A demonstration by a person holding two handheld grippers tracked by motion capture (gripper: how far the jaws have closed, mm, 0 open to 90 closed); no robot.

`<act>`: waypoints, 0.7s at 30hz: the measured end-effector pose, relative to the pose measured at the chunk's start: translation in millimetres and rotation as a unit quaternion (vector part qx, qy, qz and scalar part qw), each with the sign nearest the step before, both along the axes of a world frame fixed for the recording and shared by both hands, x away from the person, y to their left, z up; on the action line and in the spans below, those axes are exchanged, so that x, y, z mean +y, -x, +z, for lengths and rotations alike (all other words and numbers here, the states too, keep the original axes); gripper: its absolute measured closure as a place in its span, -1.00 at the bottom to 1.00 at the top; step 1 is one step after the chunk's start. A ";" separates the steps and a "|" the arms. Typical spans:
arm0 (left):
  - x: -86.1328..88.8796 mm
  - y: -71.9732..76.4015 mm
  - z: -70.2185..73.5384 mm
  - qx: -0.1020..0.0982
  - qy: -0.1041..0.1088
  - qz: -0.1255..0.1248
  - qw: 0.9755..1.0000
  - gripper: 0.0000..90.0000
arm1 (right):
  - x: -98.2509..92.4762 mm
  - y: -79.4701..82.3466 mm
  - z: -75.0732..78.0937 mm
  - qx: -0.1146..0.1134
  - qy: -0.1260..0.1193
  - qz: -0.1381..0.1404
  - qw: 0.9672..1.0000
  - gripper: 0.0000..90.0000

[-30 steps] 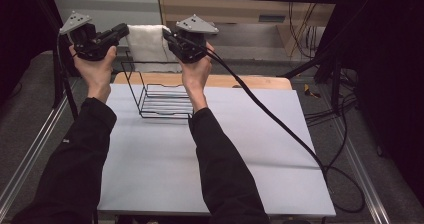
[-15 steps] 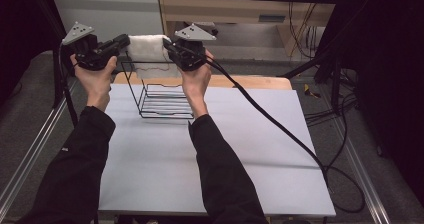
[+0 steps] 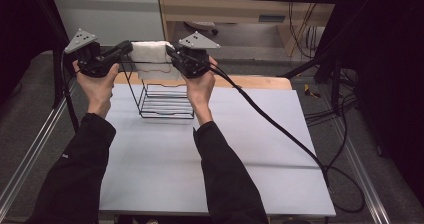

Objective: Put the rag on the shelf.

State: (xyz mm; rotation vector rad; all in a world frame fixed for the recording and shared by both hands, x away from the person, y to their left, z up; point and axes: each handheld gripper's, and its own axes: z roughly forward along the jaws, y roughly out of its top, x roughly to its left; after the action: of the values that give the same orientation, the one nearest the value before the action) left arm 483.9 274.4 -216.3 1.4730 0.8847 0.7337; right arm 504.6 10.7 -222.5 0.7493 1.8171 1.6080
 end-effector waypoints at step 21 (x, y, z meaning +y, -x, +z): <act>4.2 22.0 -11.8 0.043 -0.015 -0.007 0.999 0.87 | 1.3 20.6 -14.6 0.003 0.039 0.019 0.999 0.79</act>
State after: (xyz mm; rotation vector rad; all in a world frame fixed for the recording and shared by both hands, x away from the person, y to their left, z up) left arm 461.8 278.6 -228.1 1.5442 0.9316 0.6808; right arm 484.1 12.0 -237.1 0.6891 1.8978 1.5499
